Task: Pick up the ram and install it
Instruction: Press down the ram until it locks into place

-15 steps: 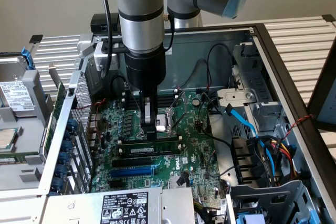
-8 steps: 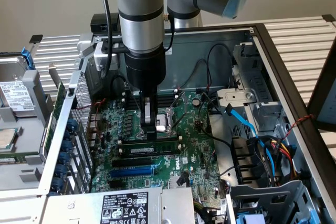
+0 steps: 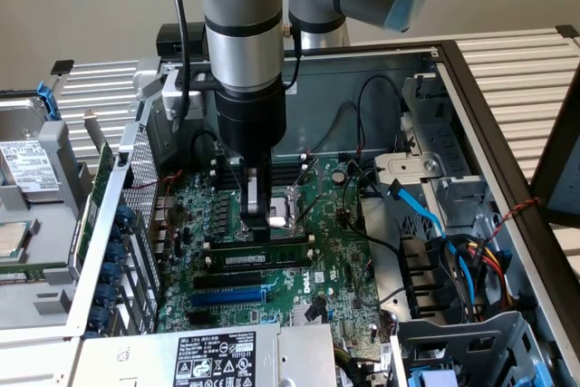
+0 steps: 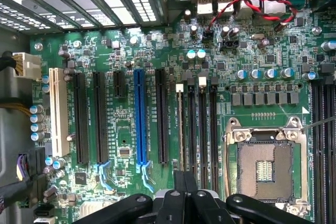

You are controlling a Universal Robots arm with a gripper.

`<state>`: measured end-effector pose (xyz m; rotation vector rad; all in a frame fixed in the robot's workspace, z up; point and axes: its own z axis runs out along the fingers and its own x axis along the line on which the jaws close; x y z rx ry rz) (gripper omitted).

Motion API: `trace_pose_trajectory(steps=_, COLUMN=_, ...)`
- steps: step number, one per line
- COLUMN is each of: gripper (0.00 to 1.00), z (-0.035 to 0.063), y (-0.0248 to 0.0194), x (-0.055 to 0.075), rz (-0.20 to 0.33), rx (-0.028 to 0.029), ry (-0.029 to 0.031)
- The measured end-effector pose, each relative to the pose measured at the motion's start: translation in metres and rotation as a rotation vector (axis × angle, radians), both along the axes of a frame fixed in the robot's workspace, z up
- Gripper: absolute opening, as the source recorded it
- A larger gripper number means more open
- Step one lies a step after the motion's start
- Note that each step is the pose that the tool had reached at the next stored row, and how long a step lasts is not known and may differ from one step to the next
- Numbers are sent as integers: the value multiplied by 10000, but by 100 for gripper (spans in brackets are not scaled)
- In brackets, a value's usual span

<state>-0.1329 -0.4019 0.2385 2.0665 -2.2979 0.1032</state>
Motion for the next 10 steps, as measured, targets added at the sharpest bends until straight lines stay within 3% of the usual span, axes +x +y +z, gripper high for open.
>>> trace_pose_trajectory(steps=10, gripper=11, z=0, y=0, x=0, rz=-1254, rx=-20, ry=-1)
